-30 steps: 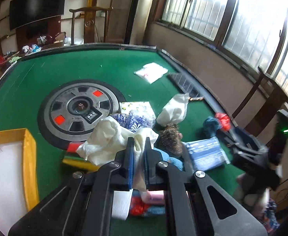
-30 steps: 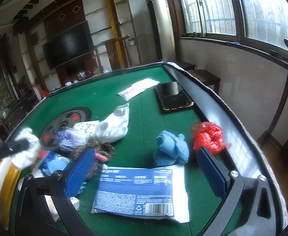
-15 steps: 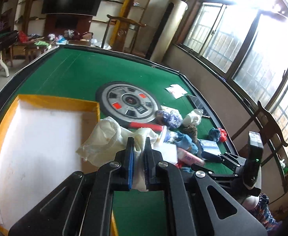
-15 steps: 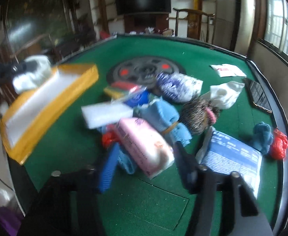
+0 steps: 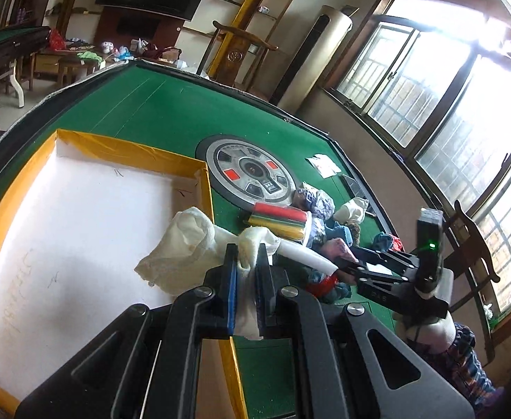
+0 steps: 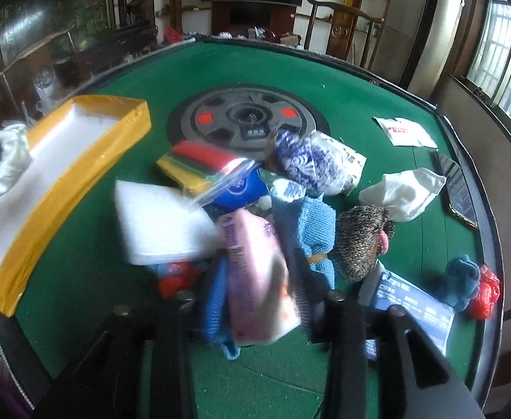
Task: Organize soft objects
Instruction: 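Carry the cream cloth toward the yellow-rimmed tray while the right tool grasps the pink tissue pack, then open the left tool over the tray while the right tool drops the pink pack beside it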
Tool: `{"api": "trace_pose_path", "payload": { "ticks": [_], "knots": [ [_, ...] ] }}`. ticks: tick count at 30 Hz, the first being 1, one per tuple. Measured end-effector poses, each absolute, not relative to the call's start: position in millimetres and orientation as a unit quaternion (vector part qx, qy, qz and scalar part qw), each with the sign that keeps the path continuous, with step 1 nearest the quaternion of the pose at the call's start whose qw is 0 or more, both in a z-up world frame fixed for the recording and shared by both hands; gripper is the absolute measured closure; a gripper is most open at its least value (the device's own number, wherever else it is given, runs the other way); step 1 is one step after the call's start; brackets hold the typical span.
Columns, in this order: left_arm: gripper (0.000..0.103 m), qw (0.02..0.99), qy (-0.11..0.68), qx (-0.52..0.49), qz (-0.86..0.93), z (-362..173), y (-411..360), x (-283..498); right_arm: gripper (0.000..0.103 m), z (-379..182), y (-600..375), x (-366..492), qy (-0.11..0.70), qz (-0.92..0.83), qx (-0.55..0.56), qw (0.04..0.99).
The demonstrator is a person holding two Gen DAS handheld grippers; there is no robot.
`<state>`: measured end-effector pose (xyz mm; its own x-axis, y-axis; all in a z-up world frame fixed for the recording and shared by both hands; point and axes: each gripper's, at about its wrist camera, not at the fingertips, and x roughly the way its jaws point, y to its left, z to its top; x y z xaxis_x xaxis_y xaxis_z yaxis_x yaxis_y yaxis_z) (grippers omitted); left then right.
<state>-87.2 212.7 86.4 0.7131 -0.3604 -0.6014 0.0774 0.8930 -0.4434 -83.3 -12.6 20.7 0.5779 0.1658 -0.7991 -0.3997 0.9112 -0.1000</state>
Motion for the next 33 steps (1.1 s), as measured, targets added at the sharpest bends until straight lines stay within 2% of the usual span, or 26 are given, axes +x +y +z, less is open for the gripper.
{"api": "trace_pose_path", "payload": {
  "ticks": [9,10,11,14,21,26,33],
  "knots": [
    [0.097,0.9,0.359,-0.212,-0.125,78.5,225.8,-96.1,0.064,9.9,5.0,-82.7,0.431,0.152,-0.166,0.874],
    [0.097,0.899,0.36,-0.215,-0.126,77.0,226.5,-96.5,0.071,9.3,4.1,-80.4,0.439,0.15,-0.156,0.872],
    [0.097,0.899,0.36,-0.216,-0.126,76.3,227.0,-97.1,0.077,9.9,1.5,-78.0,0.448,0.151,-0.14,0.87],
    [0.097,0.9,0.359,-0.215,-0.126,76.4,230.9,-102.0,0.082,23.2,-17.4,-77.2,0.454,0.16,-0.08,0.873],
    [0.097,0.899,0.362,-0.22,-0.108,77.0,255.7,-98.4,0.082,80.2,-46.5,-89.7,0.425,0.234,0.071,0.871],
    [0.097,0.896,0.371,-0.225,-0.096,77.8,271.4,-65.4,0.082,94.5,3.4,-72.9,0.437,0.322,0.145,0.827],
    [0.096,0.878,0.397,-0.255,-0.076,54.2,294.8,-5.6,0.082,69.1,116.9,-30.9,0.479,0.379,0.184,0.77]
  ]
}}
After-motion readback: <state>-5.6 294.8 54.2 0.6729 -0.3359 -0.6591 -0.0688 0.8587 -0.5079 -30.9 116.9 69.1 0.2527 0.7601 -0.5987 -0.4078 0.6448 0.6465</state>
